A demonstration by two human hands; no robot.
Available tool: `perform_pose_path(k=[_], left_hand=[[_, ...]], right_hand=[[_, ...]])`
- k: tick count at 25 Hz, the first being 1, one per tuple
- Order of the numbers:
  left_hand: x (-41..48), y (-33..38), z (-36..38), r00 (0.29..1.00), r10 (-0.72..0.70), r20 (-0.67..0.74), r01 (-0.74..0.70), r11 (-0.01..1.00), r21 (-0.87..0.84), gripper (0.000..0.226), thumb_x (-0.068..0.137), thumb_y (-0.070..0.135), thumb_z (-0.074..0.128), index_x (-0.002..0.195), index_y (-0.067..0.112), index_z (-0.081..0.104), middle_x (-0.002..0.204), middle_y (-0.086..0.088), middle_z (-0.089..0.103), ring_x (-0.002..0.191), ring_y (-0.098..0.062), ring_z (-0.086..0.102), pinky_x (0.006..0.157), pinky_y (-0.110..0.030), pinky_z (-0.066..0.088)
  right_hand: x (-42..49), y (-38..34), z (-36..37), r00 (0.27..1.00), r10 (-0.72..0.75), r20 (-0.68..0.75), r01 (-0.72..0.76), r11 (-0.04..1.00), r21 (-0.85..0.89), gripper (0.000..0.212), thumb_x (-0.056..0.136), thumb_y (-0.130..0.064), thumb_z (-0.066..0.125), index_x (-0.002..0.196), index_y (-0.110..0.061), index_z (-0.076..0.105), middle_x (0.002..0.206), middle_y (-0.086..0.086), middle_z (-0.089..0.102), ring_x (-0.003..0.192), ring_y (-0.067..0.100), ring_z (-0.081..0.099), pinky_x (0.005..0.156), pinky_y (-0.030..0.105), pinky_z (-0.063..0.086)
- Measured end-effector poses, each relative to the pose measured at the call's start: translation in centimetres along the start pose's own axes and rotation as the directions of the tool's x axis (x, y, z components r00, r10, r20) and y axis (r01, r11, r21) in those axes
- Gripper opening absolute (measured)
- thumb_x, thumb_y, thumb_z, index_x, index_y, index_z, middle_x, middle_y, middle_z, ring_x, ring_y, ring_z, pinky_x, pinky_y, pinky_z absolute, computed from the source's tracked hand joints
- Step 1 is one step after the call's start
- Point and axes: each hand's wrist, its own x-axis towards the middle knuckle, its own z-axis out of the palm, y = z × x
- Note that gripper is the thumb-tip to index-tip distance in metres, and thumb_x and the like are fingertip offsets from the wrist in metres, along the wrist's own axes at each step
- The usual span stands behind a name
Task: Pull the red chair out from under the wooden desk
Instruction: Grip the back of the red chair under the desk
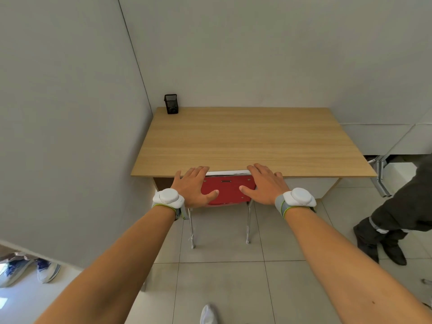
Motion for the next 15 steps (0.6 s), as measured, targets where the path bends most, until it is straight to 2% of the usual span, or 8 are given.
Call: perform_pose_path(k=[8, 12, 15], left_hand=[[4.4, -2.4, 2.5, 0.999, -0.035, 0.036, 0.037, 0.996, -0.084, 0.087, 0.086, 0.074, 0.041, 0.155, 0.024, 0.020, 0.163, 0.002, 0.027, 0.149, -0.021, 0.022, 0.118, -0.058, 0.011], [6.9, -3.5, 3.9, 0.996, -0.067, 0.064, 0.073, 0.992, -0.105, 0.089, 0.085, 0.077, 0.037, 0.155, 0.024, 0.020, 0.163, 0.001, 0.028, 0.149, -0.021, 0.023, 0.119, -0.056, 0.012], [8.2, -4.4, 4.5, 0.996, -0.086, 0.034, 0.090, 0.986, -0.141, 0.093, 0.081, 0.081, 0.030, 0.154, 0.023, 0.025, 0.161, 0.000, 0.032, 0.147, -0.021, 0.028, 0.118, -0.054, 0.017]], right_hand=[[5.1, 3.2, 1.6, 0.995, 0.071, 0.071, -0.076, 0.995, 0.065, 0.082, 0.093, -0.067, 0.043, 0.158, -0.022, 0.023, 0.168, 0.005, 0.020, 0.152, 0.024, 0.020, 0.115, 0.053, 0.021], [8.4, 4.9, 2.8, 0.990, 0.022, 0.139, -0.039, 0.991, 0.125, 0.084, 0.093, -0.070, 0.043, 0.159, -0.023, 0.021, 0.169, 0.004, 0.019, 0.153, 0.023, 0.019, 0.116, 0.053, 0.020], [10.4, 6.0, 3.6, 0.987, 0.027, 0.158, -0.061, 0.974, 0.217, 0.087, 0.090, -0.073, 0.045, 0.159, -0.024, 0.021, 0.168, 0.001, 0.022, 0.152, 0.022, 0.023, 0.115, 0.052, 0.022]])
